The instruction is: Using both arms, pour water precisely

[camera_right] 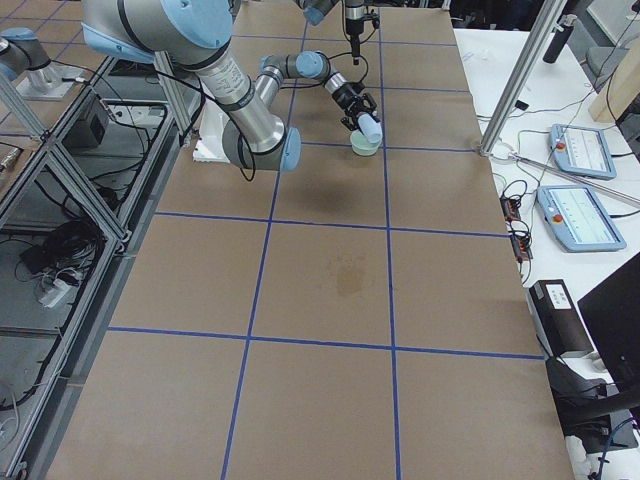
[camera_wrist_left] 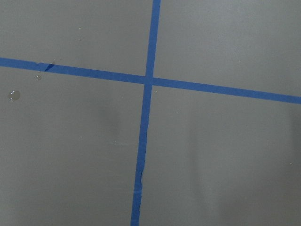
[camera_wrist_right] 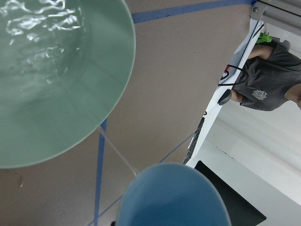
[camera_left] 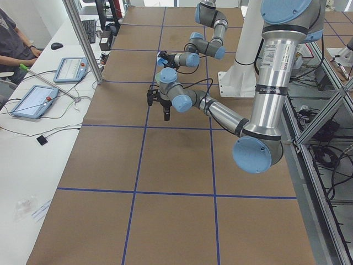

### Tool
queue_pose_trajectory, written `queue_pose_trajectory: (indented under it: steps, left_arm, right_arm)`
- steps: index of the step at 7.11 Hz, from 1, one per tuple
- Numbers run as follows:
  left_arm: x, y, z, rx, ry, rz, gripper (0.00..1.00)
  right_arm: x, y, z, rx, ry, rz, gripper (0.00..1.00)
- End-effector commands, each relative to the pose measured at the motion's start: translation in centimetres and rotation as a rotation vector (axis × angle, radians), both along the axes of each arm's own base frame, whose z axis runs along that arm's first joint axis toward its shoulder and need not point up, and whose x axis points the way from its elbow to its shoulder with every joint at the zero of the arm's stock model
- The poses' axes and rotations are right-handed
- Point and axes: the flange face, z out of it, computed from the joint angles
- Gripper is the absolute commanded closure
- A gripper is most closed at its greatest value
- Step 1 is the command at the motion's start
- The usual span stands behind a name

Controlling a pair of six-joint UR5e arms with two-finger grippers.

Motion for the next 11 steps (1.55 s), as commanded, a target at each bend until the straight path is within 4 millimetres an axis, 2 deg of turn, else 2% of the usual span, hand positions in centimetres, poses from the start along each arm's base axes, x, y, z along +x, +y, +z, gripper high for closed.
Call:
queue_pose_trajectory:
  steps: [1,2,3,4,5,6,8,9,11]
  left_arm:
    - [-0.1,0.1,-0.3,0.006,0.003,0.001,0.0]
    - [0.0,0.0,-0.3,0.006,0.004,0.0,0.0]
    - [0.0,0.1,-0.3,0.005,0.005,0.001,0.0]
    - [0.0,0.1,-0.1,0.0,0.001,0.001,0.0]
    - [0.0,0.1,-0.2,0.0,0.002,0.003,0.0]
    - [0.0,0.3,-0.3,-0.016,0.015,0.02,0.0]
    - [0.1,0.6,-0.2,-0.074,0.035,0.028,0.0]
    - [0.2,0.8,-0.2,-0.114,0.048,0.027,0.0]
    - [0.2,0.8,-0.3,-0.144,0.052,-0.007,0.0]
  right_arm:
    - [8.4,0.0,1.3,-0.073,-0.38,0.142,0.63]
    - [14.4,-0.5,3.8,-0.124,-0.566,0.149,0.62]
    - [20.4,-1.0,7.0,-0.167,-0.675,0.165,0.62]
    - [25.1,-3.1,9.4,-0.25,-0.744,0.265,0.6]
    - [30.2,-3.7,12.8,-0.337,-0.802,0.31,0.6]
    - [33.6,-3.8,17.3,-0.351,-0.86,0.324,0.6]
    - [42.1,-3.0,28.5,-0.347,-1.035,0.344,0.61]
    - [45.4,-2.6,32.7,-0.362,-1.148,0.363,0.61]
    - [47.2,-0.1,40.5,-0.339,-1.318,0.41,0.61]
